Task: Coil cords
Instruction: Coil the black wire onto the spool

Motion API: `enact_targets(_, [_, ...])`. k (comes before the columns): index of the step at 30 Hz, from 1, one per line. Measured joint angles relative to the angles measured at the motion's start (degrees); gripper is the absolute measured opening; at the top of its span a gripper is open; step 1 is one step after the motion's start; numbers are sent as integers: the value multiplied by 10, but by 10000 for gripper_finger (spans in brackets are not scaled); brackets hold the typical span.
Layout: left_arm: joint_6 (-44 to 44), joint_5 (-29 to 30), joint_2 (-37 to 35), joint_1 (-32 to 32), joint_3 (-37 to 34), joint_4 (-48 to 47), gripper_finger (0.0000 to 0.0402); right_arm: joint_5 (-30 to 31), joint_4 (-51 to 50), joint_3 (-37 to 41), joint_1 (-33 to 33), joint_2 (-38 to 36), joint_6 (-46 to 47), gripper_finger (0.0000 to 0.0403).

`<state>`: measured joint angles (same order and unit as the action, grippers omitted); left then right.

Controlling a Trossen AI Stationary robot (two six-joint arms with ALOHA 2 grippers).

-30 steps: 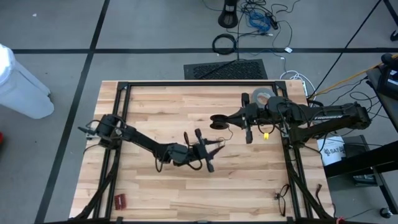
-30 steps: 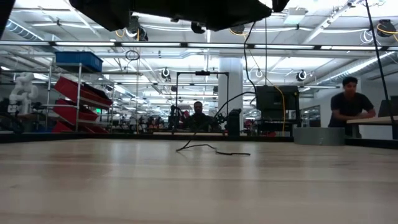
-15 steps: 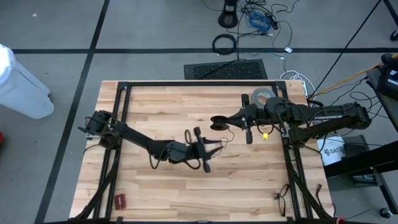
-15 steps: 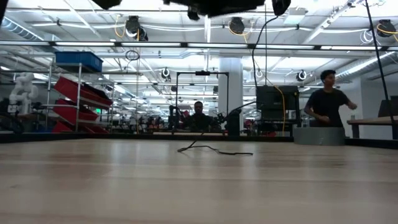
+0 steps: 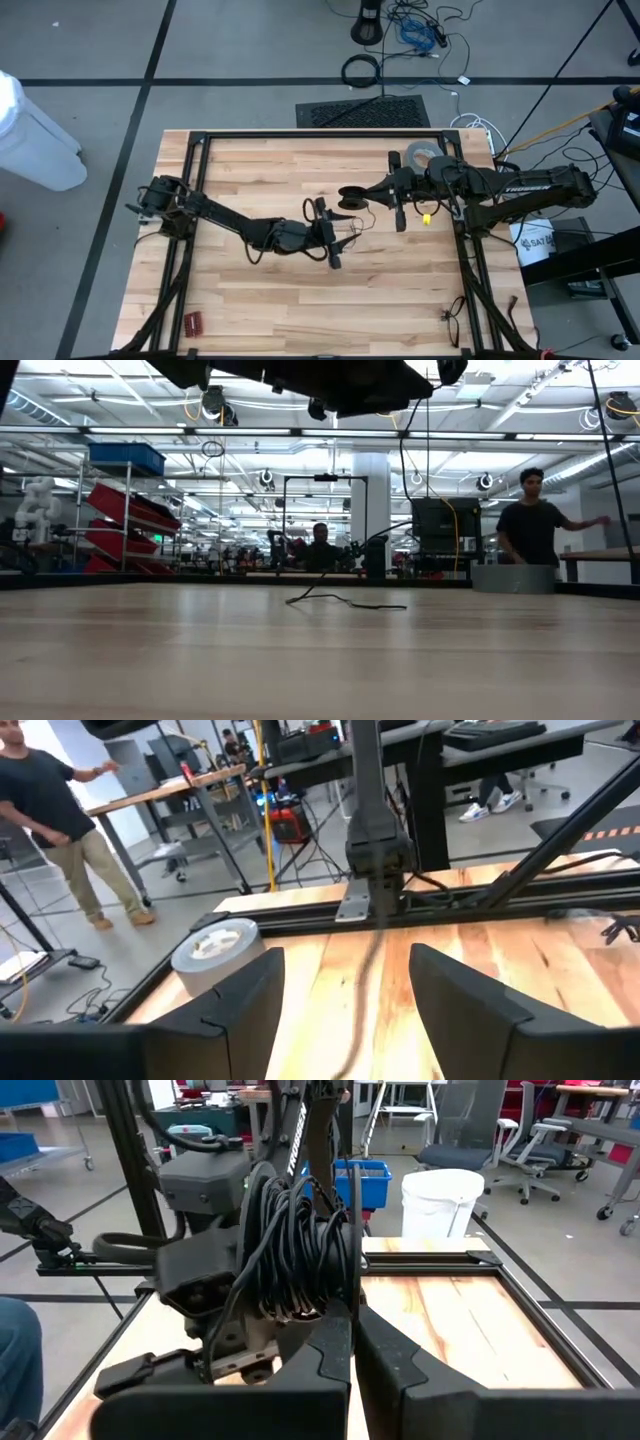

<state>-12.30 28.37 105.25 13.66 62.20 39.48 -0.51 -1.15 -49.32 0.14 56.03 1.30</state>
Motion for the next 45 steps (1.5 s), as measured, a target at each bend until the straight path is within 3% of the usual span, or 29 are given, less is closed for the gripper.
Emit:
enact_targets(6, [15, -29, 0, -11, 0, -16, 218, 0, 0, 0, 0, 0, 0, 0])
enact_targets(13, [16, -32, 0, -13, 0, -32, 177, 0, 0, 0, 0, 0, -1, 0])
enact_targets(22, [15, -22, 1, -17, 0, -47, 97, 0, 0, 0, 0, 0, -3, 0])
enact_targets(28, [15, -3, 1, -17, 0, -47, 13, 0, 0, 0, 0, 0, -3, 0])
enact_targets(37, [29, 41, 1, -17, 0, -102, 4, -15, 0, 0, 0, -2, 7, 0])
enact_targets(45, [30, 123, -4, -8, 0, -146, 3, -27, -5, 0, 8, -5, 13, 0])
